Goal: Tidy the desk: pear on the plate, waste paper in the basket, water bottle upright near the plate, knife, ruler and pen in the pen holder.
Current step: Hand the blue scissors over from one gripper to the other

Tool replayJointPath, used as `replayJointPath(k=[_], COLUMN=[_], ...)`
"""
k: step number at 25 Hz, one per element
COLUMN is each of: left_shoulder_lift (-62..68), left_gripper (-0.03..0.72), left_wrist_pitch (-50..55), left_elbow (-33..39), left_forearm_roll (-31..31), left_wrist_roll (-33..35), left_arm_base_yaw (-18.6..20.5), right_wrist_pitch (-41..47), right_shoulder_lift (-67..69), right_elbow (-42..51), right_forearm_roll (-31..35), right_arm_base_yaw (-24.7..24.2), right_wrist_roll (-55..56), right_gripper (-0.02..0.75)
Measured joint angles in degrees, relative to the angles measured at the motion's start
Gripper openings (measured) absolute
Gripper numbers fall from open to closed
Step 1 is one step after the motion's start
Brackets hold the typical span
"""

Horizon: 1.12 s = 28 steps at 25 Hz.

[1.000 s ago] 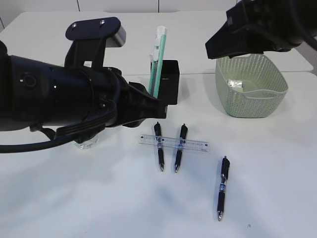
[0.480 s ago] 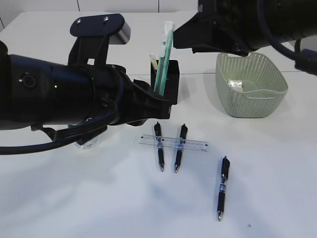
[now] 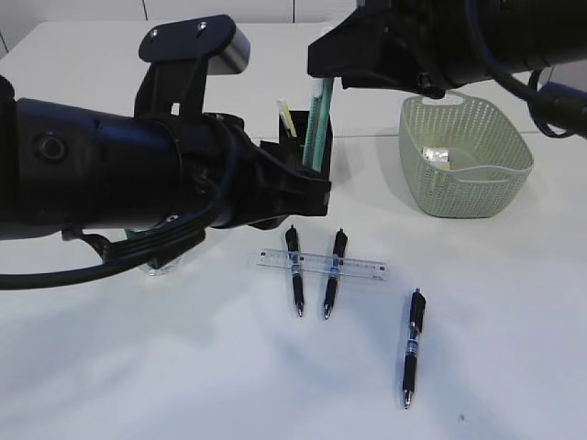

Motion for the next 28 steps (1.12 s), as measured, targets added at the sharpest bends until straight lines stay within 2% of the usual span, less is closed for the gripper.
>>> replayJointPath(k=[11,17,28], left_shoulder_lift=[0.00,0.00,-0.08], left_gripper=[0.095,0.095,0.095], left_wrist_pitch=[-3.14,-4.87,-5.45], left_elbow=[0.00,0.00,0.00], left_forearm_roll=[0.00,0.00,0.00], left_wrist_roll=[0.00,0.00,-0.21], left_arm_base_yaw=[0.00,0.00,0.00], right_wrist_pitch=[-1.65,-2.50,-3.67], right_shoulder_lift=[0.00,0.00,0.00], right_elbow=[0.00,0.00,0.13], right_forearm_roll=[2.97,2.97,2.14], right_arm_base_yaw=[0.00,0.00,0.00], right_wrist_roll=[-0.86,-0.99,-2.05], right_gripper=[0.314,0.222,0.108])
